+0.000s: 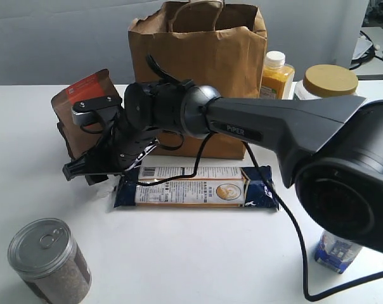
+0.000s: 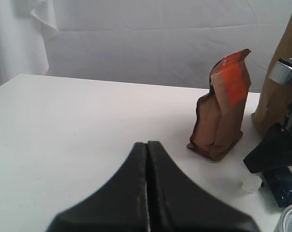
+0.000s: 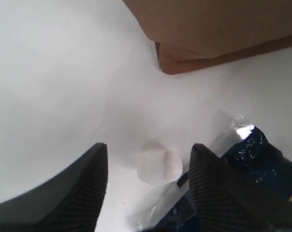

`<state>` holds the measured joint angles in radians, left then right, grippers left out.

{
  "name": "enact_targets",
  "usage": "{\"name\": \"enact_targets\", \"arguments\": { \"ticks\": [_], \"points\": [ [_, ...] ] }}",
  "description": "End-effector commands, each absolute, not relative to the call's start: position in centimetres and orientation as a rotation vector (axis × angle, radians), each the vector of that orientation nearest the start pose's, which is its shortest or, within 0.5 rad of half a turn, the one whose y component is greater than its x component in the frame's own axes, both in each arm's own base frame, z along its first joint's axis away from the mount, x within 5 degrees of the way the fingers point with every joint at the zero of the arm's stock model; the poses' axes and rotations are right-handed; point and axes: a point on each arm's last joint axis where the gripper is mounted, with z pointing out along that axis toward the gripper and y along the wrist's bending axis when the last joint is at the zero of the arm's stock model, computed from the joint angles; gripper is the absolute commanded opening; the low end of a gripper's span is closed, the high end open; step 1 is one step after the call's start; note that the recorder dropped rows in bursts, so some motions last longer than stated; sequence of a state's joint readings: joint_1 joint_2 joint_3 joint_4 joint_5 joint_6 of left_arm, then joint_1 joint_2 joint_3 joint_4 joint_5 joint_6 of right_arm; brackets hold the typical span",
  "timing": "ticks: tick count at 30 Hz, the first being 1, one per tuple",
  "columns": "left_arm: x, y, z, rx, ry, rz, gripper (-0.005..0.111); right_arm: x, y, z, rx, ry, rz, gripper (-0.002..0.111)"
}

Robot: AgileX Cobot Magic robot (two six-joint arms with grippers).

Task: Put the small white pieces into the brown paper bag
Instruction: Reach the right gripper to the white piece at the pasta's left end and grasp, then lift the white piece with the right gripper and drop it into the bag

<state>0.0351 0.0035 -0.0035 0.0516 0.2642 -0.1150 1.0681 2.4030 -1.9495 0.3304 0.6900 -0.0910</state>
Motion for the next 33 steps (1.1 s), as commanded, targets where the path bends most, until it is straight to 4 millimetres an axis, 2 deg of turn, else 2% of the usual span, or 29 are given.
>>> {"name": "enact_targets", "arguments": {
  "ticks": [1, 6, 11, 14, 18, 22, 26, 29, 30, 33],
  "points": [
    [5.5, 0.3, 18.9, -0.102, 1.742, -0.026, 0.0, 23.5, 47.0, 12.9, -1.27, 2.425, 0.685, 0.049],
    [5.5, 0.3, 18.9, -0.102, 1.742, -0.026, 0.0, 23.4, 47.1, 11.2, -1.274, 2.46, 0.691, 0.049],
    [5.5, 0.3, 18.9, -0.102, 1.742, -0.026, 0.0, 23.4, 47.2, 10.4, -1.27, 2.479, 0.693, 0.047],
    [5.5, 0.3, 18.9, -0.102, 1.742, -0.026, 0.0, 23.1, 47.2, 10.1, -1.289, 2.485, 0.682, 0.036],
    [5.5, 0.3, 18.9, -0.102, 1.742, -0.026, 0.0, 22.9, 47.3, 10.1, -1.315, 2.47, 0.66, 0.015],
    [5.5, 0.3, 18.9, -0.102, 1.742, -0.026, 0.0, 22.7, 47.3, 10.1, -1.316, 2.478, 0.664, 0.006],
    [5.5, 0.3, 18.9, -0.102, 1.742, -0.026, 0.0, 22.4, 47.1, 11.6, -1.332, 2.483, 0.672, 0.006],
    [5.5, 0.3, 18.9, -0.102, 1.742, -0.026, 0.0, 22.1, 46.8, 13.7, -1.352, 2.484, 0.687, 0.006],
    [5.5, 0.3, 18.9, -0.102, 1.742, -0.026, 0.0, 21.8, 46.4, 15.6, -1.378, 2.476, 0.684, 0.006],
    [5.5, 0.3, 18.9, -0.102, 1.742, -0.026, 0.0, 21.3, 45.5, 18.7, -1.405, 2.485, 0.662, 0.006]
  ]
}}
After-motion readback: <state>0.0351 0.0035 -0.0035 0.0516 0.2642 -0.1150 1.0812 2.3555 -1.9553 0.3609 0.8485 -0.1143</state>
